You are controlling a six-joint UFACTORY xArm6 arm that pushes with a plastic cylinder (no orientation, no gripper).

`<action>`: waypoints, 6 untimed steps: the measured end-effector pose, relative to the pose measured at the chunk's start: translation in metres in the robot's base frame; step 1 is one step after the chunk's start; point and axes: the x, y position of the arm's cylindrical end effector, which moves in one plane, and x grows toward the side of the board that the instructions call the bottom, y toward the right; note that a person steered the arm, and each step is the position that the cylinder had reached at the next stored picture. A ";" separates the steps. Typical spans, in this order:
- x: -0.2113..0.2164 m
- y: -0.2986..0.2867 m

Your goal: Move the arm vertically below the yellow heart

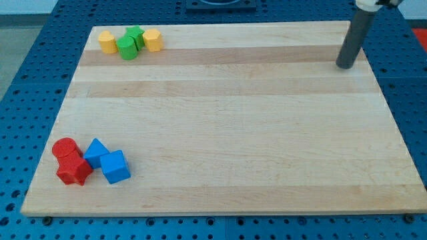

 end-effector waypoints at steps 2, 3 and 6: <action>0.062 -0.171; 0.058 -0.272; 0.055 -0.384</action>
